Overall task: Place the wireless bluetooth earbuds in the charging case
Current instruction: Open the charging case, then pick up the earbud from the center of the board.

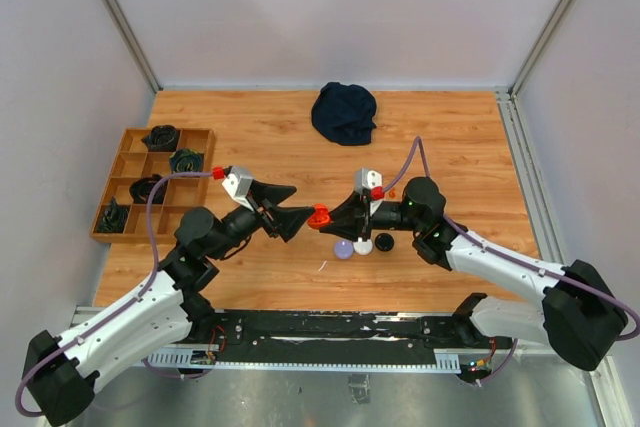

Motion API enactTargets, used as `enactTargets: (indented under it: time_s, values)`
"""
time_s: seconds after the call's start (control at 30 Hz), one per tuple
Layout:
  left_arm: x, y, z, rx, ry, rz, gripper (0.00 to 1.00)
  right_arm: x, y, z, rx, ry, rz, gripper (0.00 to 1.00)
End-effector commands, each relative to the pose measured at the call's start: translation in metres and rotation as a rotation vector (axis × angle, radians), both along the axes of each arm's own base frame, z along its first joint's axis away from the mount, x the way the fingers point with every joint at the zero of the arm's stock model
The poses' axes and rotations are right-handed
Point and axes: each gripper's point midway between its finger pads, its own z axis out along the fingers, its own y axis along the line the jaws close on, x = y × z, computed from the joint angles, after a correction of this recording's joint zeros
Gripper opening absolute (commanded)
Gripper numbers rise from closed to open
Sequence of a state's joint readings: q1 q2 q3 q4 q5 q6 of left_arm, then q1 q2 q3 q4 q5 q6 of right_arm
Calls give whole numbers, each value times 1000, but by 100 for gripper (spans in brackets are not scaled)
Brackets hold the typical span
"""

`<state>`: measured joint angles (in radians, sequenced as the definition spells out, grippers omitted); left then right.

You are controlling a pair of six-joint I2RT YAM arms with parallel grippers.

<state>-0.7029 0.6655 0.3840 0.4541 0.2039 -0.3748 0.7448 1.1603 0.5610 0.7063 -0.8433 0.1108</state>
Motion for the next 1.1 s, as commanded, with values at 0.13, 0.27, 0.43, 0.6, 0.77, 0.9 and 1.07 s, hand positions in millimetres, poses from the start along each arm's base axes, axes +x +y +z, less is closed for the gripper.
enactTargets:
  time_s: [0.13,0.27,0.43,0.6,0.77,0.9,1.07]
  values:
    - [37,25,-35,92,215,256,82,27,-20,-39,-128,-60,-195,11]
    - [47,30,-65,191,304,321,82,28,-24,-48,-141,-71,-213,11]
    - [58,24,-88,269,362,329,82,32,-28,-56,-148,-87,-244,11]
    - [73,19,-116,332,427,333,82,32,-29,-64,-144,-97,-248,11]
    - [91,15,-142,400,479,313,82,35,-32,-67,-152,-112,-269,11]
    - [104,14,-165,451,541,293,82,35,-32,-68,-157,-115,-271,11]
    - [114,20,-195,509,619,304,83,36,-34,-68,-159,-121,-278,11]
